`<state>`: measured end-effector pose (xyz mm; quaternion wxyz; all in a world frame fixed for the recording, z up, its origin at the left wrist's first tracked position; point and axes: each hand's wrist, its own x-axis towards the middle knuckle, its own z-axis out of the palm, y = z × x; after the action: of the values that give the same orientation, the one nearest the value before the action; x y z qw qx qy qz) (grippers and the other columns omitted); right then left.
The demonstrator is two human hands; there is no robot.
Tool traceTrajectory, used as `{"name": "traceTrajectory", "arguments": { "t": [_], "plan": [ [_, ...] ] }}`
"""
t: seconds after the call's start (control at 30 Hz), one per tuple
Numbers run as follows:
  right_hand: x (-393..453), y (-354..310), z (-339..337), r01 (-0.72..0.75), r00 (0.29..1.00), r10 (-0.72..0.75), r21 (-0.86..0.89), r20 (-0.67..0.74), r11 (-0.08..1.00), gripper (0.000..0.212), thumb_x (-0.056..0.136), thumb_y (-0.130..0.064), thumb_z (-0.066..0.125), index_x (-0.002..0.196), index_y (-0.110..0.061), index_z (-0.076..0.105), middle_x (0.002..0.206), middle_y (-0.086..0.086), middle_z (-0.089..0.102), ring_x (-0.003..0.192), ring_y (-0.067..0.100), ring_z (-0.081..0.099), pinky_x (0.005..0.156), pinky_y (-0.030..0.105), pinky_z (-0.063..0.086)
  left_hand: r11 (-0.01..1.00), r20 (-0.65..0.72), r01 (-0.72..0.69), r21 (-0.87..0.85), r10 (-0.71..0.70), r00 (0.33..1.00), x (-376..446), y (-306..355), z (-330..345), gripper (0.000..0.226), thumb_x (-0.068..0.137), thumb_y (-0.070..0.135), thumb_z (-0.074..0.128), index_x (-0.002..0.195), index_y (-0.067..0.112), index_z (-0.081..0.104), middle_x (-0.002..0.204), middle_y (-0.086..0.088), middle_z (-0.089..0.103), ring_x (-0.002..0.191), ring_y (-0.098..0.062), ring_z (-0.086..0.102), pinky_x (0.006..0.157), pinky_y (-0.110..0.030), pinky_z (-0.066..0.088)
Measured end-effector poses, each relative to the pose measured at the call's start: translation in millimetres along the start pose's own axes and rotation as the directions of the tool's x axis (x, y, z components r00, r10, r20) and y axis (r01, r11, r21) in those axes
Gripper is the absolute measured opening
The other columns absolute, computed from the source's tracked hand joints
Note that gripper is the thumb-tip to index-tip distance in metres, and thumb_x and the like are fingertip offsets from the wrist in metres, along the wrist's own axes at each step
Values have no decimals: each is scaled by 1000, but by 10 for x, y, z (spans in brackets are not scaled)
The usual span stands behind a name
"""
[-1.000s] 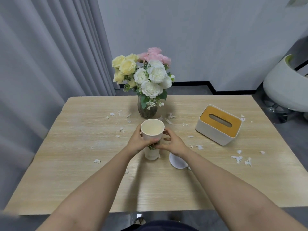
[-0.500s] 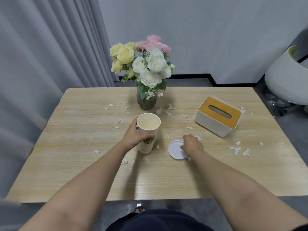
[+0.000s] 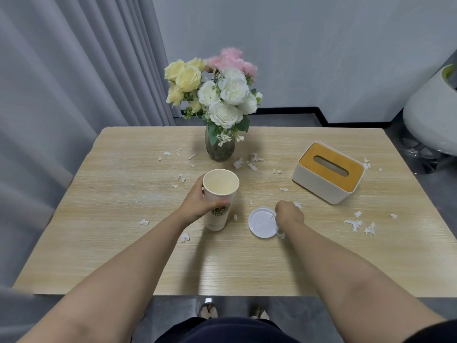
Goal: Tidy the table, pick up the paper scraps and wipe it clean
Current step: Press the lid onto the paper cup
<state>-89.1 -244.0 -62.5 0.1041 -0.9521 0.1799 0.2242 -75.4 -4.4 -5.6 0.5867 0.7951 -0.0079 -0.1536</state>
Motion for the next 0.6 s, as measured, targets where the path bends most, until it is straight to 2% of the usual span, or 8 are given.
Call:
{"name": "traceTrajectory", "arguments": {
  "t": [0.1,0.2,0.3,0.4,0.5,0.6],
  "plan": [
    [3,-26,-41,4,999,0,99,-41,995,25,87,-1,46,107,-10,59,109,8,61,95,25,58,73,31,45,1000,-3,17,-7,-17,1000,7,-12,-25,81,70,11,81,137,20,37,120,10,46,109,-11,46,87,-22,39],
    [19,-55,-157,30,998,-12,263,-70,964,28,87,-4,46,109,-10,63,110,8,62,98,27,59,76,32,48,1000,-4,19,-17,-19,1000,13,17,-22,80,71,9,80,137,19,37,122,7,46,110,-12,46,88,-24,39],
    [13,-120,-295,81,993,-34,423,-117,903,28,86,-6,49,108,-10,65,106,7,64,97,25,59,73,29,47,999,-4,9,-36,-9,1000,15,54,-11,79,72,6,79,137,17,36,123,6,46,109,-11,46,83,-17,40],
    [-39,-229,-457,191,970,-78,527,-228,828,24,83,-4,50,94,-11,70,93,6,67,87,23,59,63,25,41,1000,6,5,-31,-5,1000,15,117,-15,78,74,6,77,138,15,35,123,6,45,109,-10,45,75,-9,39],
    [-142,-367,-639,328,916,-98,583,-390,743,21,84,-4,51,93,-3,70,93,10,70,87,27,62,70,34,49,1000,20,6,-17,-6,1000,34,176,-15,75,74,9,78,136,16,36,119,9,45,108,-9,45,70,-6,38],
    [-234,-510,-783,434,864,-120,604,-488,668,20,87,-12,55,101,-8,70,99,4,69,88,16,61,71,27,45,1000,29,10,-13,-9,1000,54,219,0,75,73,9,78,136,16,37,117,8,46,108,-10,46,73,-10,39]
  ]
}}
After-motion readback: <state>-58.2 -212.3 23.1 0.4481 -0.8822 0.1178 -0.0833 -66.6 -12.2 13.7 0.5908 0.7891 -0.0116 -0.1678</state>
